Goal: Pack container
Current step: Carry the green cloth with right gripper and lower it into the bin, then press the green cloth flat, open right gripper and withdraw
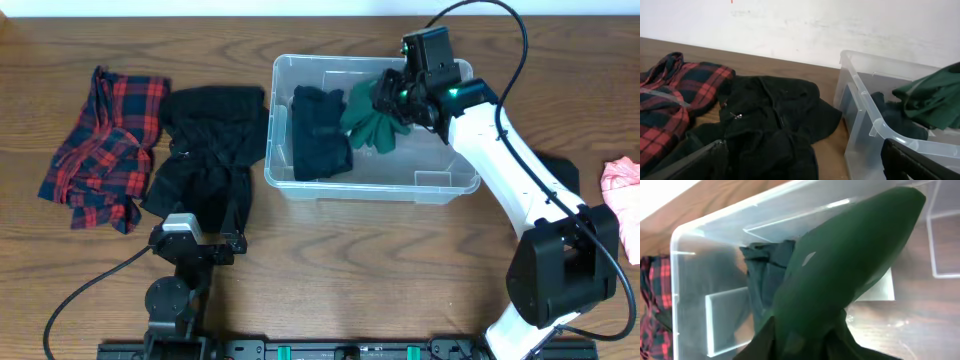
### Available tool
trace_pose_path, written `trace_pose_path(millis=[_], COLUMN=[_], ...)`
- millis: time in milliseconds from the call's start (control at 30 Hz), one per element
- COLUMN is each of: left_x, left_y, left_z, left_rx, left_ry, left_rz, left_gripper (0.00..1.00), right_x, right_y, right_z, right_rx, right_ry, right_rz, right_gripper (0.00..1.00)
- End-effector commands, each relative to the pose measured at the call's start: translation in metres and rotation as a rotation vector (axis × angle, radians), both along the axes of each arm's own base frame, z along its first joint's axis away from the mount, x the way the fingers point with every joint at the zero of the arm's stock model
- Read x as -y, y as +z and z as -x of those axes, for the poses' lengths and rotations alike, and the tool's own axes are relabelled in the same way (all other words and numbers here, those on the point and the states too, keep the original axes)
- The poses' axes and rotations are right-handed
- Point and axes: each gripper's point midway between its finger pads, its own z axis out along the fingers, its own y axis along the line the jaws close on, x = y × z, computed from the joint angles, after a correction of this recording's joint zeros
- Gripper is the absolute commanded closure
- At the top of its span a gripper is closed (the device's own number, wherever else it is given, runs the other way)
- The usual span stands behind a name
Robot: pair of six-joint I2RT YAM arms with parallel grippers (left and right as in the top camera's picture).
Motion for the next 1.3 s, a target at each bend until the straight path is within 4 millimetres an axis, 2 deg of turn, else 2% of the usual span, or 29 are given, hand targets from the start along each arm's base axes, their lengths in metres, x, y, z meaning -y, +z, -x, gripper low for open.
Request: trace_pose_path(millis=[0, 133, 233, 400, 533, 667, 767, 900, 1067, 1267], left_x=[-0.004, -0.004, -0.004, -0.004, -0.004, -0.004, -0.004, -0.004, -0.004, -0.004], left_y=[-0.018, -0.018, -0.018, -0.018, -0.018, -0.018, -0.018, -0.018, -0.018, -0.018], left_z=[0.001, 0.001, 0.001, 0.001, 0.001, 0.001, 0.001, 0.001, 0.001, 0.001], left_rx=[-0.054, -0.054, -0.054, -0.054, -0.054, -0.054, -0.054, -0.054, -0.054, -0.054], left_ry=[0.019, 0.019, 0.019, 0.019, 0.019, 0.019, 0.019, 0.019, 0.019, 0.019], left_rz=[-0.012, -0.012, -0.012, -0.012, -0.012, -0.012, -0.012, -0.012, -0.012, -0.012], left_gripper=[0.02, 0.02, 0.02, 0.02, 0.02, 0.02, 0.02, 0.02, 0.02, 0.02], right_x=[0.000, 0.001, 0.004, 0.020, 0.033, 0.050, 0.071, 0.086, 0.092, 0.087], right_y=[-0.001, -0.002, -0.004, -0.010, -0.011, -0.019, -0.025, -0.027, -0.040, -0.080], right_z=[0.003, 0.004, 0.005, 0.006, 0.003, 0.008, 0.012, 0.011, 0.010, 0.014], right_rx=[-0.001, 0.004, 0.008, -0.001, 0.017, -0.001, -0.029, -0.029, -0.055, -0.147], right_ry=[0.011, 0.038, 0.054, 0.050, 0.086, 0.126, 0.085, 0.044, 0.040, 0.082], right_rz=[0.013, 0.032, 0.062, 0.136, 0.178, 0.270, 0.378, 0.452, 0.486, 0.489], right_gripper=[0.67, 0.41, 0.30, 0.30, 0.35, 0.55, 0.70, 0.88, 0.85, 0.81])
